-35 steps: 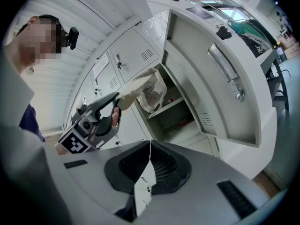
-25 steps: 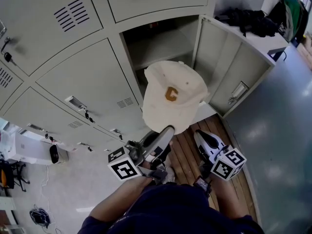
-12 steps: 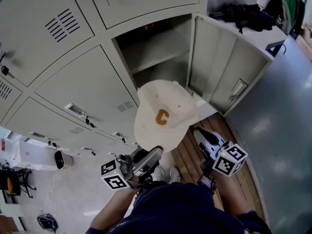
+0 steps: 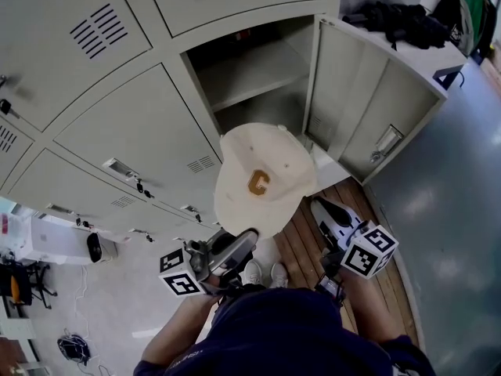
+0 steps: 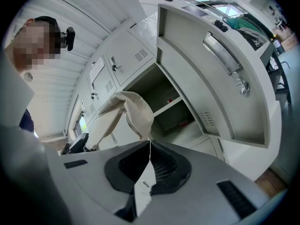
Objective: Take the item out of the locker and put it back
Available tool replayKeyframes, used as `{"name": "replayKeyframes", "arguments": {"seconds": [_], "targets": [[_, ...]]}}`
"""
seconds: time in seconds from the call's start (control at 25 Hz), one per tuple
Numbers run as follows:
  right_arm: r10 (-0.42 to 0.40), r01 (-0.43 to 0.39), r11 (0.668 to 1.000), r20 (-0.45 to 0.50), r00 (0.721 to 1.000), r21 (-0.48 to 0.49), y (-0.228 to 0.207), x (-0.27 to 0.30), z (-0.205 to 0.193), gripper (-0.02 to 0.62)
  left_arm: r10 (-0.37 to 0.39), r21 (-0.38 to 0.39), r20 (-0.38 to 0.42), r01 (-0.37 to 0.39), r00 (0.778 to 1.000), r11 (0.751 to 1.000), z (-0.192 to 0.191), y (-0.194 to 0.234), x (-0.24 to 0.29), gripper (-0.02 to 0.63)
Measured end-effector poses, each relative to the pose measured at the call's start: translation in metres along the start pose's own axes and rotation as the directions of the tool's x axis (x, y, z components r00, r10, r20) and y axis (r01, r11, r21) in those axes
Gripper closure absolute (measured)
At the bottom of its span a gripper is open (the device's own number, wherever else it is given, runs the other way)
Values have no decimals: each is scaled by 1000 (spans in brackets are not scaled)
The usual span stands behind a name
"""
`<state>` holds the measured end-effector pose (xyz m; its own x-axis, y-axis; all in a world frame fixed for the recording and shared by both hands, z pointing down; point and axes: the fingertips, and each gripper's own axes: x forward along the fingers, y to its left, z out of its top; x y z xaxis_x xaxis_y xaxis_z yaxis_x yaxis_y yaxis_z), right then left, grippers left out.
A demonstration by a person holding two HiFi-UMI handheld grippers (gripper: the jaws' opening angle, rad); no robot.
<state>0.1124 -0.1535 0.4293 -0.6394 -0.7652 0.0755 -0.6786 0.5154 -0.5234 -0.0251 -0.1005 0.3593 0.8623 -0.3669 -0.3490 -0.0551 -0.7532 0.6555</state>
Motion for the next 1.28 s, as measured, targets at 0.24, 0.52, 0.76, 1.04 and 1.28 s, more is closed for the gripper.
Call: {"name": "replayKeyframes", "arguments": {"seconds": [0.24,0.52,0.76,1.04,1.28], "targets": [[4,-4,1000,0,1000,11,-3,5,-1,589,-10,3,22,10,1000,1000,9,3,9,586],[-4,4,1000,5,1000,22,-8,7,-2,589,-24,4,28,24,999,1000,18,4,16,586],[-9,9,999,10,1000,35,-11,9,-2,589,-24,4,52,24,998,1000,31,9,28,586],[-9,9,999,10,1000,38,-12,11,-2,589,8,3,94,-9,996,1000,47,21,50,586],[-14,13,999,11,1000,36,-15,12,1,589,45,11,119,-46,992,999,59,33,68,586]]}}
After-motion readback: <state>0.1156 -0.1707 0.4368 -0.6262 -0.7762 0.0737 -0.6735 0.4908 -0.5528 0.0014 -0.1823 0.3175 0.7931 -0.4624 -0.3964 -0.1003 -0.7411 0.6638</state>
